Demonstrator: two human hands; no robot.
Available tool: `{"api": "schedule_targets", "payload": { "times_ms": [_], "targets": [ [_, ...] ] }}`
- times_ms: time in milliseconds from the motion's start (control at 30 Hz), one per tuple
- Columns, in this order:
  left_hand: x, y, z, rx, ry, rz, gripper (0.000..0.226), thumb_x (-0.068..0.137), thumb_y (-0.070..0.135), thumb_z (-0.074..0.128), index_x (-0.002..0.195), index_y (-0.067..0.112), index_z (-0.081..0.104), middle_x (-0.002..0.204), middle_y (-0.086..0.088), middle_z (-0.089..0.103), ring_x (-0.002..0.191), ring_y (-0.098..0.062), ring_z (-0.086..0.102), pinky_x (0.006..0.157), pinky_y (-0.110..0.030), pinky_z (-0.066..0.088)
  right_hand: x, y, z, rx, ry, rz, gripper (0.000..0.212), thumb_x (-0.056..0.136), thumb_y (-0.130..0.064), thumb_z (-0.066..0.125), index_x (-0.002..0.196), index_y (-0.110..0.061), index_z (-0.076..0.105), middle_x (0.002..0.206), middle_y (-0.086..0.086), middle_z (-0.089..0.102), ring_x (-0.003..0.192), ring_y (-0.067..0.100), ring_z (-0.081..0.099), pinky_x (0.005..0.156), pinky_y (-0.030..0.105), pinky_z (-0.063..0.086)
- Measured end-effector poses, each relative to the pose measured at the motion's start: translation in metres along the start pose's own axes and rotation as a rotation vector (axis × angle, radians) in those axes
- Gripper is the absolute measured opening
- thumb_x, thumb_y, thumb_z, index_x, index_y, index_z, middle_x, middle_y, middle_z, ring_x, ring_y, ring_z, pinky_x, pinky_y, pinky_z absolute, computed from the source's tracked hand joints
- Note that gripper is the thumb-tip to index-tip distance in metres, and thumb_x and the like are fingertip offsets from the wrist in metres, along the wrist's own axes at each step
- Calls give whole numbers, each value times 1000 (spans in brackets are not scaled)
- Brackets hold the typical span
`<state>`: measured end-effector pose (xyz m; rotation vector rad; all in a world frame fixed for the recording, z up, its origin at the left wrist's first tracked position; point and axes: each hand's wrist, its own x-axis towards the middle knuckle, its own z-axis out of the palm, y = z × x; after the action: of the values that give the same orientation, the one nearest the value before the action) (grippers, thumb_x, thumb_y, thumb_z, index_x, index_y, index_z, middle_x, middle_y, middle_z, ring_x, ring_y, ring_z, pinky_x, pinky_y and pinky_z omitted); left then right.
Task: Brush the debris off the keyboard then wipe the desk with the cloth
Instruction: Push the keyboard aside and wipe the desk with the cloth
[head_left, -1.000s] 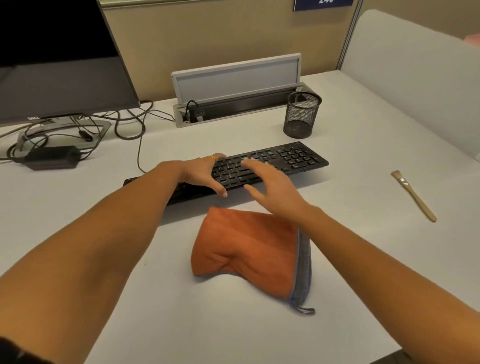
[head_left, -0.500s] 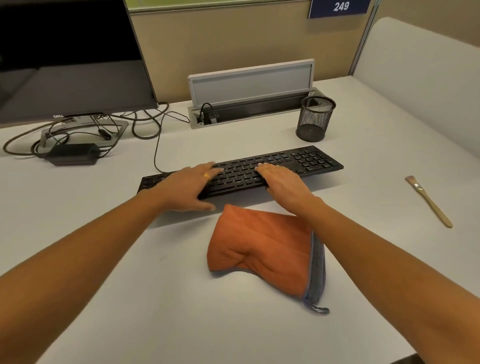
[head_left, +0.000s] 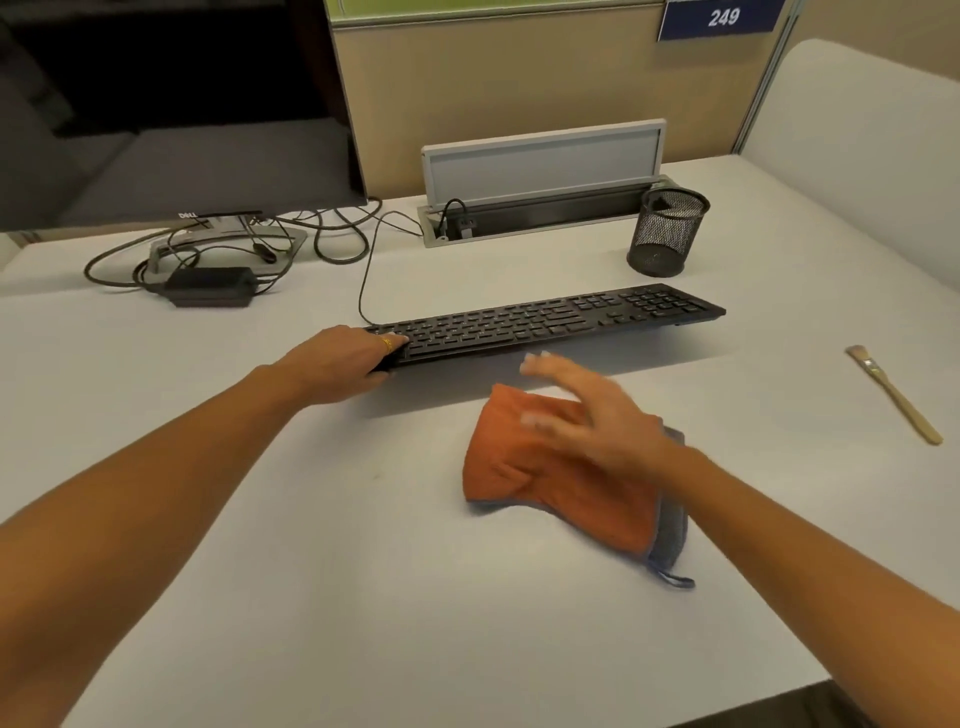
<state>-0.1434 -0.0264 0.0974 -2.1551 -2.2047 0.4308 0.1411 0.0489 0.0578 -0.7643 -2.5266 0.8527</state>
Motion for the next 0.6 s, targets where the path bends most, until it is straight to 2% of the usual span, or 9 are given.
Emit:
{"api": "schedule_targets", "payload": {
  "times_ms": [67,133,167,233,300,333,400,467,600],
  "targets": [
    [-1,-2,1,-1,-4,0,50,100,32,41,147,18,32,118,-15,61,100,-31,58,78,-32,41,-20,-6,18,-143,-230,-11,81,80,-63,54,147,-30,22,154,-14,16,139,-4,6,116,28,4],
    [-1,-2,-1,12,3,7,50,101,32,40,148,18,31,114,-15,61,98,-30,57,73,-31,37,-26,1,35,-330,-257,-19,78,85,-64,39,149,-25,17,156,-10,12,140,-2,3,117,29,-3],
    [-2,-2,-1,14,7,10,49,101,32,39,147,17,31,113,-15,61,97,-29,57,70,-30,34,-26,3,38,-306,-222,-9,69,90,-56,37,148,-22,21,155,-7,18,141,1,10,118,27,-1],
    [-3,-2,-3,9,12,15,48,102,32,39,147,17,32,112,-16,61,96,-29,57,69,-29,31,-26,2,35,-80,-127,52,52,96,-33,45,143,-17,33,147,-8,34,134,3,31,114,16,11],
    [-4,-1,-5,5,8,13,49,102,33,38,148,18,31,113,-15,61,97,-29,56,70,-28,31,-32,4,20,194,53,169,40,95,-13,51,134,-14,47,128,-8,49,116,1,46,101,6,28],
    [-3,0,-7,3,5,14,50,102,34,38,148,18,29,114,-16,61,98,-29,56,70,-27,30,-37,8,7,278,178,241,37,93,-10,53,131,-14,51,121,-6,54,110,5,50,94,8,35],
    [-3,-1,-9,-18,-4,15,51,102,33,39,149,18,27,116,-16,60,97,-28,54,70,-26,29,-49,23,-22,310,341,347,35,93,-10,53,127,-15,55,114,-1,60,102,10,54,85,13,41],
    [-3,-2,-10,-52,-17,18,51,102,32,40,149,17,28,114,-18,60,93,-27,52,71,-28,30,-63,39,-46,249,361,405,36,94,-14,52,130,-15,53,117,1,61,102,9,53,82,13,40],
    [-1,-5,-12,-88,-58,-4,52,102,32,39,150,16,27,110,-20,60,89,-28,50,70,-29,29,-80,60,-49,72,237,530,49,96,-35,46,142,-20,38,141,-3,43,130,15,38,106,24,24]
  ]
}}
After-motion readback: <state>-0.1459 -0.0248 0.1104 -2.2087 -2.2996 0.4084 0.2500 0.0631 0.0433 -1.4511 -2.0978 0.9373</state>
